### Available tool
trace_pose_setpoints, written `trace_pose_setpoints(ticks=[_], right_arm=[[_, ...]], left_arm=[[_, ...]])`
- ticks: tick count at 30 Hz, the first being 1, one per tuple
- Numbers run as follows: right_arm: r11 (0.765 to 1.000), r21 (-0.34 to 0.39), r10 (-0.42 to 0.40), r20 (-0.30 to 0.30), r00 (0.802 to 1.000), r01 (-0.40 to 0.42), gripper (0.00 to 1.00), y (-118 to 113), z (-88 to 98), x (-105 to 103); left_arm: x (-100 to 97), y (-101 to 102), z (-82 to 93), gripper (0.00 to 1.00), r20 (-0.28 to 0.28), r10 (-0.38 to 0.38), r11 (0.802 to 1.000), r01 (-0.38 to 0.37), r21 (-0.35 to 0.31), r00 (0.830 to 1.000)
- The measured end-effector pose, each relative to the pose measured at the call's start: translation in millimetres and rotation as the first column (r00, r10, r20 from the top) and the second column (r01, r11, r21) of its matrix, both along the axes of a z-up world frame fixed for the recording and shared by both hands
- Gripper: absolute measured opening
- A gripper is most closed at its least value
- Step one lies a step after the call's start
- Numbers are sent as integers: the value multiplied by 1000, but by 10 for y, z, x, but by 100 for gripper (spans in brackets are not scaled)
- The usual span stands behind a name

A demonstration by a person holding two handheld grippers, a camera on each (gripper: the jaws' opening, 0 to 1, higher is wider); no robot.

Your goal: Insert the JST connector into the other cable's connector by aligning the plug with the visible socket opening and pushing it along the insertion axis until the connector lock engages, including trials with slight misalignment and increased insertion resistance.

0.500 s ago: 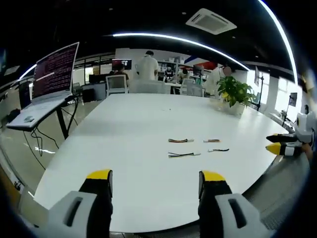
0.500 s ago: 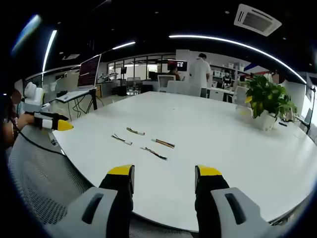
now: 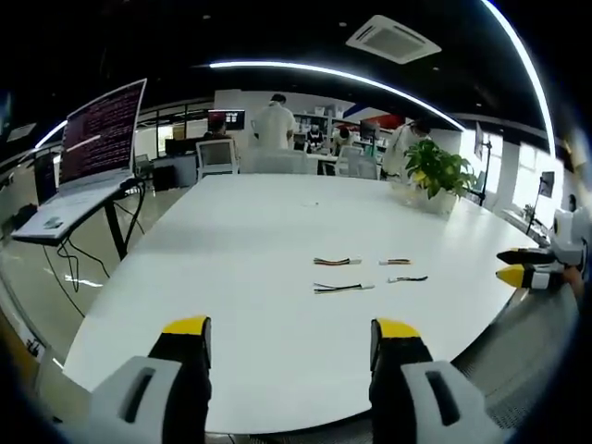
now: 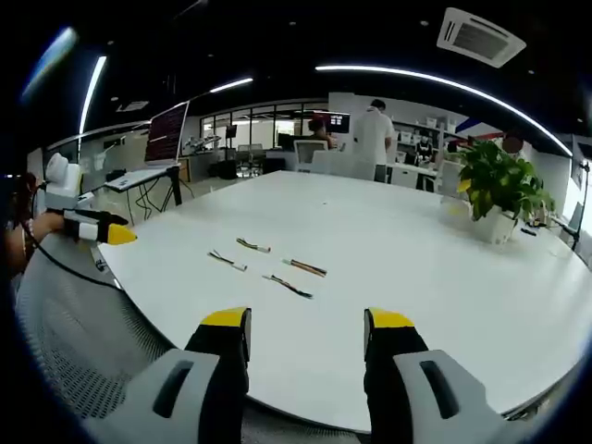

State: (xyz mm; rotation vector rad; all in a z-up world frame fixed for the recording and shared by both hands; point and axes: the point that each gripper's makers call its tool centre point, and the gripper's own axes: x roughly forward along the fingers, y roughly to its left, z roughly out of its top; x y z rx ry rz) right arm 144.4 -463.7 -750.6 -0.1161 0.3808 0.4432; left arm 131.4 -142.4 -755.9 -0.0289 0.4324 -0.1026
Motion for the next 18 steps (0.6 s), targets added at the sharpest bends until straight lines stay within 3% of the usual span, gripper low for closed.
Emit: trace_pose_setpoints(ticks=[18], right_arm=[[1000, -1, 1, -1, 1000, -1, 47, 4, -1, -2]], left_arm=[[-8, -4, -5, 66, -4, -3, 1000, 3, 3, 1000]])
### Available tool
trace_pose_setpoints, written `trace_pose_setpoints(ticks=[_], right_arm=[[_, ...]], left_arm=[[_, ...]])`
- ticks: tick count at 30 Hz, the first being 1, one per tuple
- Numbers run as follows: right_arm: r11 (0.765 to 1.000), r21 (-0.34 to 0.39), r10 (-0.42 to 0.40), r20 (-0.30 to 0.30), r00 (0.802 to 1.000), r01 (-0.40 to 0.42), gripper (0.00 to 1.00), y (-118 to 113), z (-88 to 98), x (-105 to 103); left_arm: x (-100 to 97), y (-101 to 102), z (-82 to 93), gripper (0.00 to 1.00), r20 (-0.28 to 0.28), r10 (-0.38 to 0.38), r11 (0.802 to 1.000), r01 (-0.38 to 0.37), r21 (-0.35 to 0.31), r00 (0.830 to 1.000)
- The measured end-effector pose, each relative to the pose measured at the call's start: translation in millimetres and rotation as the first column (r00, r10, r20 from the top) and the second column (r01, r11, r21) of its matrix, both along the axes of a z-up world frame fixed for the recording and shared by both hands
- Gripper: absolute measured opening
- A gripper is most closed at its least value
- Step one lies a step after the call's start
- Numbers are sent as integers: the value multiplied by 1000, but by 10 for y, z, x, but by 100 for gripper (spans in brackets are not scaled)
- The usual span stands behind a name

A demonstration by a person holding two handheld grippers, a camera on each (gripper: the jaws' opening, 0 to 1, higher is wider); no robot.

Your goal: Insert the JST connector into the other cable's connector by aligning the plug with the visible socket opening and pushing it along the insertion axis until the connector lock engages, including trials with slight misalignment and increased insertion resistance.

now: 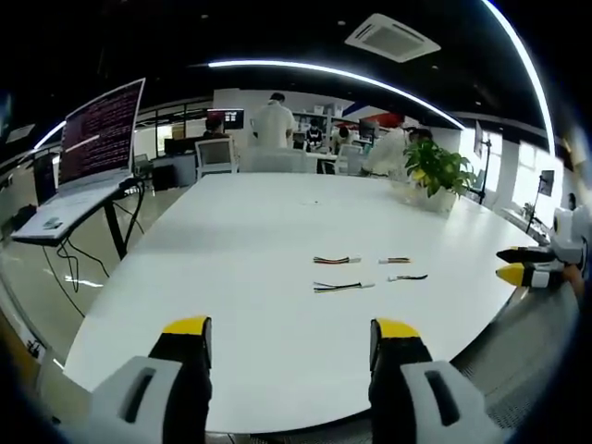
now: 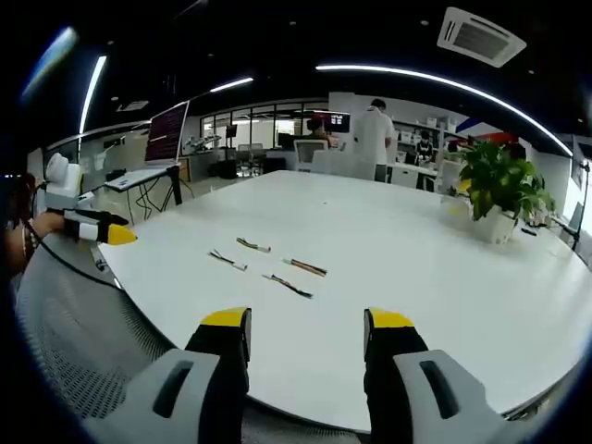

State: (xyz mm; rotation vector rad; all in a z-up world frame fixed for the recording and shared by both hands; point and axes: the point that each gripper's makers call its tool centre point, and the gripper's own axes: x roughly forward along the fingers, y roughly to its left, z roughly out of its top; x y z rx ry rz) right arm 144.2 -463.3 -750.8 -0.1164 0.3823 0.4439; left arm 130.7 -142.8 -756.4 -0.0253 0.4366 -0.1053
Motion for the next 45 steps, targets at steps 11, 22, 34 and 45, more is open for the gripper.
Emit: trace_pose_setpoints(ticks=[11, 22, 34, 45], right_arm=[[1000, 1, -1, 1, 1000, 1, 47, -1, 1, 0], [1000, 0, -2, 0, 1000, 2, 47, -4, -1, 3], [1000, -14, -2, -27, 1000, 2, 48, -8, -45, -8], [999, -26, 27, -112, 993, -30, 50, 24, -142, -68]], left_arm=[[0, 0, 0, 66, 1, -1, 1000, 1, -2, 1000], [2, -6, 1, 67, 1, -2, 1000, 2, -2, 1000], [-4, 8, -35, 70, -19, -1, 1000, 1, 15, 1000], [-25, 6, -111, 77, -66, -18, 999, 20, 36, 998]])
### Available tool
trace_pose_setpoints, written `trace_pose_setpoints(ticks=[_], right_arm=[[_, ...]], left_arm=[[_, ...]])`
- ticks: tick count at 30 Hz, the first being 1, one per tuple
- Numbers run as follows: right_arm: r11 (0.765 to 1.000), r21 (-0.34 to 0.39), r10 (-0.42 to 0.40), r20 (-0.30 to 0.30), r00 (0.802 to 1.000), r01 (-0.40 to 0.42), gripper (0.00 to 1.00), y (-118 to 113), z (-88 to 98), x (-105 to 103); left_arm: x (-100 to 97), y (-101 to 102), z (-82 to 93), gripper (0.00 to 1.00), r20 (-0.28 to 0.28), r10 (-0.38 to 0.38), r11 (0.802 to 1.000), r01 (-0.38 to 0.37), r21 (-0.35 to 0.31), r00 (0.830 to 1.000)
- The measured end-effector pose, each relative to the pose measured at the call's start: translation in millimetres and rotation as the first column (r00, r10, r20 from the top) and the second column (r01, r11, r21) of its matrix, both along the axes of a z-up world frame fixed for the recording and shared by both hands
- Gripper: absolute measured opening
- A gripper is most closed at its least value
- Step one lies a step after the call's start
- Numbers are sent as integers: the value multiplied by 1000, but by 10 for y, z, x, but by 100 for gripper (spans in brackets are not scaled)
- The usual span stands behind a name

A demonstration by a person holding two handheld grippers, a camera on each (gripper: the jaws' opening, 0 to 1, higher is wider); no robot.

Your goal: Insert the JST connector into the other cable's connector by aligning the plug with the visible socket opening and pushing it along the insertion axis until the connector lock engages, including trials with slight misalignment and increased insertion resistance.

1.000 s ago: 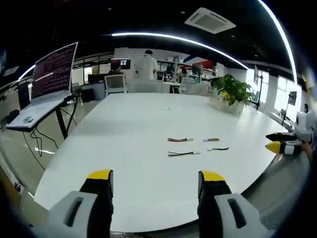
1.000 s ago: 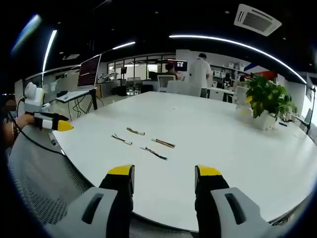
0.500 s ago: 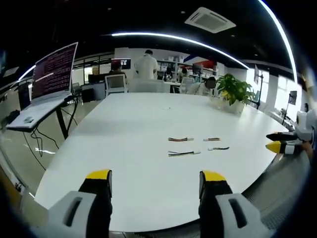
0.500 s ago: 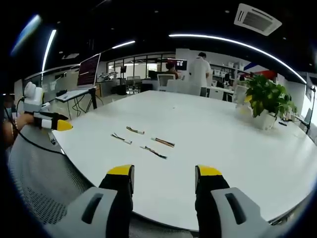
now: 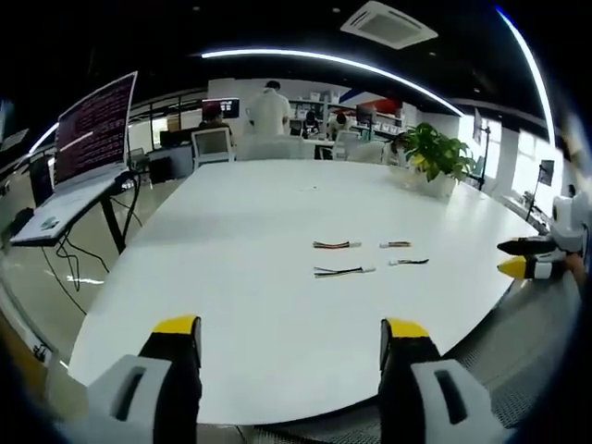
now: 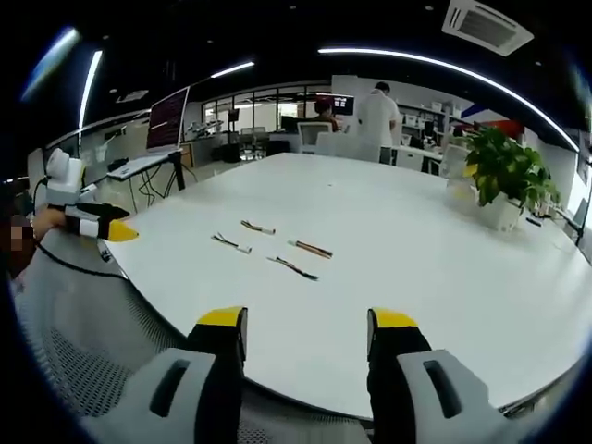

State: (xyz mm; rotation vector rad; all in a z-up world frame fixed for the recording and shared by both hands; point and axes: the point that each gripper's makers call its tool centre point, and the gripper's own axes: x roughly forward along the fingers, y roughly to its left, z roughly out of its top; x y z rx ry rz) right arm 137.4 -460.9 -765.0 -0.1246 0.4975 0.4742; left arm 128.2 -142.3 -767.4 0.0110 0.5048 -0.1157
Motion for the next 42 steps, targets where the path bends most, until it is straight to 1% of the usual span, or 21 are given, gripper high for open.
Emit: trace_pose_setpoints(ticks=[2, 3, 5, 6, 8, 11, 14, 15, 16, 17, 19, 21, 23, 25, 28, 30, 33, 36, 38, 41, 42], right_arm=[[1000, 8, 3, -34, 999, -2, 50, -2, -19, -16], [1000, 12, 1, -37, 999, 0, 49, -9, -15, -12], [1000, 13, 8, -53, 999, -7, 46, -19, -8, -20], [1000, 16, 5, -60, 998, -4, 45, -35, 7, -13], [1000, 25, 4, -62, 998, -2, 44, -51, 40, 1], [1000, 20, 4, -69, 998, -2, 47, -86, 40, 22], [1000, -30, 1, -83, 997, -3, 48, -190, 23, 60], [998, -56, -4, -71, 997, 0, 49, -247, 60, 111], [998, -62, -8, -59, 998, 5, 49, -275, 102, 155], [998, -59, -14, -35, 999, 12, 49, -306, 178, 234], [999, -33, -22, -15, 1000, 22, 50, -339, 279, 364], [999, -4, -33, -19, 999, 33, 51, -366, 323, 486], [999, 24, -32, -44, 999, 33, 53, -364, 322, 570], [999, 33, -24, -44, 999, 26, 54, -359, 337, 645], [1000, 22, -7, -42, 999, 8, 54, -342, 339, 716], [1000, 16, 19, -43, 999, -19, 54, -312, 338, 771], [999, 26, 33, -49, 998, -31, 53, -300, 335, 829], [998, 43, 47, -50, 998, -45, 53, -291, 351, 918], [997, 54, 52, -44, 998, -50, 52, -286, 369, 971], [993, 89, 77, -39, 996, -73, 51, -235, 401, 1068], [991, 107, 88, -43, 995, -83, 51, -208, 408, 1086]], left_arm=[[8, 29, 9, 79, 6, 8, 1000, -8, 1, 1000], [13, 49, -1, 80, 2, 12, 1000, -12, -5, 1000], [13, 105, -44, 80, -26, 48, 996, -49, -71, 999], [29, 137, -40, 81, -24, 68, 991, -70, -117, 997], [44, 165, -47, 85, -29, 77, 982, -81, -170, 997], [71, 214, -46, 94, -28, 77, 981, -80, -176, 997], [122, 274, -46, 99, -21, 58, 988, -60, -140, 998], [142, 294, -44, 99, -22, 41, 993, -43, -112, 999], [159, 304, -42, 99, -22, 33, 994, -35, -101, 999], [185, 318, -38, 99, -25, 28, 995, -30, -99, 999], [220, 309, -5, 99, -18, 6, 994, -8, -111, 1000], [243, 271, 33, 99, -10, -30, 989, 29, -142, 999], [315, 212, 146, 99, 29, -40, 974, 46, -221, 999], [378, 175, 231, 99, 57, -56, 966, 68, -251, 997], [490, 179, 290, 99, 72, -79, 969, 94, -229, 994], [573, 134, 309, 99, 80, -134, 971, 147, -190, 988], [704, 62, 324, 99, 87, -169, 967, 183, -180, 982], [841, -124, 373, 99, 91, -231, 951, 244, -189, 969], [915, -202, 387, 99, 89, -257, 942, 270, -200, 962], [1073, -347, 426, 99, 99, -311, 919, 325, -222, 945], [1100, -372, 432, 99, 94, -316, 915, 330, -233, 944]])
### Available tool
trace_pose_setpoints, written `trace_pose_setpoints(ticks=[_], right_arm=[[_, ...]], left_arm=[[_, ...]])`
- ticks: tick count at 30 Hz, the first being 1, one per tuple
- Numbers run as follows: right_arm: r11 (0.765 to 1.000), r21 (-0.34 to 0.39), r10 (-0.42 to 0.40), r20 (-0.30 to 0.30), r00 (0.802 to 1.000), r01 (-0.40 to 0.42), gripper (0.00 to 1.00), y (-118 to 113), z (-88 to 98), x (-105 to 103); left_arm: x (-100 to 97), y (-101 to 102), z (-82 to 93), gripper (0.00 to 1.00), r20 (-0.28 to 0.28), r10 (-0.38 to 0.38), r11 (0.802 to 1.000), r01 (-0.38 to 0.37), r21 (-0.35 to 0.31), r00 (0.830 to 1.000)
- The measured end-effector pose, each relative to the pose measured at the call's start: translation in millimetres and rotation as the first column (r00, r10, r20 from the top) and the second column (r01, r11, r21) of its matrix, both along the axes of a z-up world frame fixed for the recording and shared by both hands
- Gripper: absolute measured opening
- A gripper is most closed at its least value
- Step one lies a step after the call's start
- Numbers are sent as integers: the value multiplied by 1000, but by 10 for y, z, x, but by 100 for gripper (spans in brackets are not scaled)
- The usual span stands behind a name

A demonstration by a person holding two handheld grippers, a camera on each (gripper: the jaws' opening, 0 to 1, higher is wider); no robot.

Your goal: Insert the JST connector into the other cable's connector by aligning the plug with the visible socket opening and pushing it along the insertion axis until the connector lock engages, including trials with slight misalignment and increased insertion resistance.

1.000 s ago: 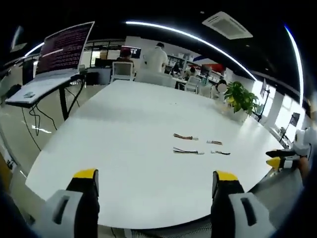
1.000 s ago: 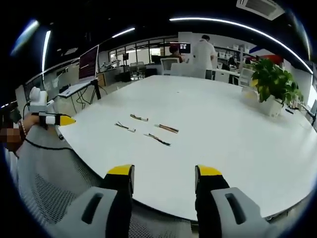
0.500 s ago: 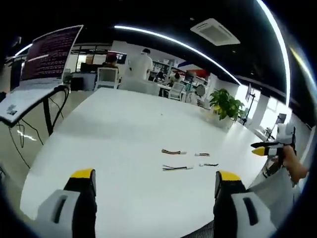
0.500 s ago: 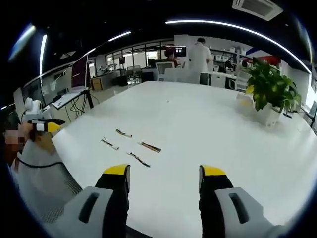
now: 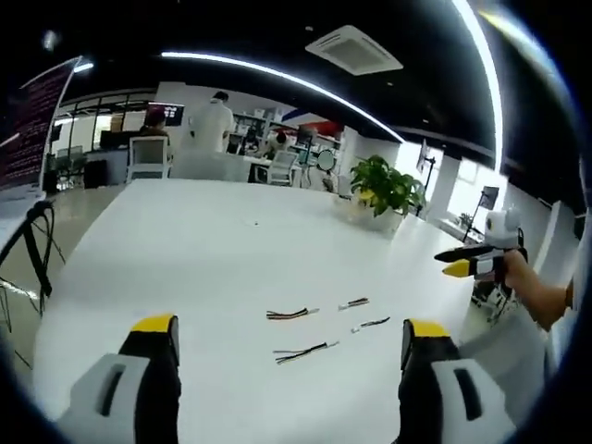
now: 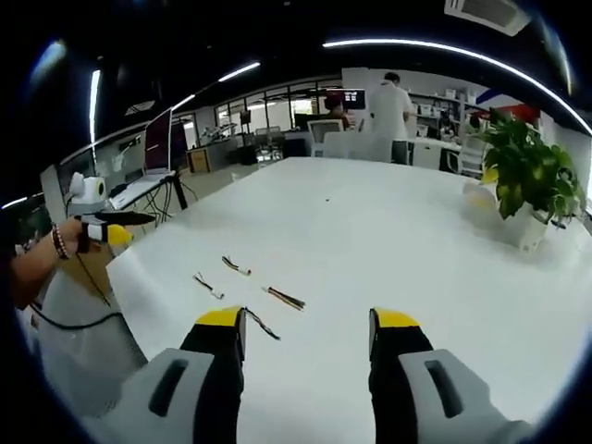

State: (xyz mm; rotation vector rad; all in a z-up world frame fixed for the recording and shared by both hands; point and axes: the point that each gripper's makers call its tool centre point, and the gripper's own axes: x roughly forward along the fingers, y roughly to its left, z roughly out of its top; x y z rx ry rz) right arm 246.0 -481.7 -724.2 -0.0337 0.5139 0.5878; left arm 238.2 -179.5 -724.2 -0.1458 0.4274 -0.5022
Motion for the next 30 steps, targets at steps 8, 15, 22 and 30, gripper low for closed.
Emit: trace_pose_setpoints(ticks=[8, 15, 22, 30], right_arm=[[995, 42, 87, 17, 996, -88, 50, 194, 48, 191], [969, -47, 244, 45, 969, -242, 44, 426, -93, 292], [888, -154, 442, 29, 896, -433, 44, 688, -306, 322], [822, -127, 562, 22, 827, -555, 34, 950, -491, 411]], left_arm=[[301, -217, 128, 99, 72, -83, 994, 88, -63, 994], [598, -297, 122, 99, 146, -151, 986, 159, -46, 978], [731, -562, -126, 99, 134, -327, 945, 324, 45, 935], [828, -792, -556, 99, 78, -459, 884, 446, 140, 885]])
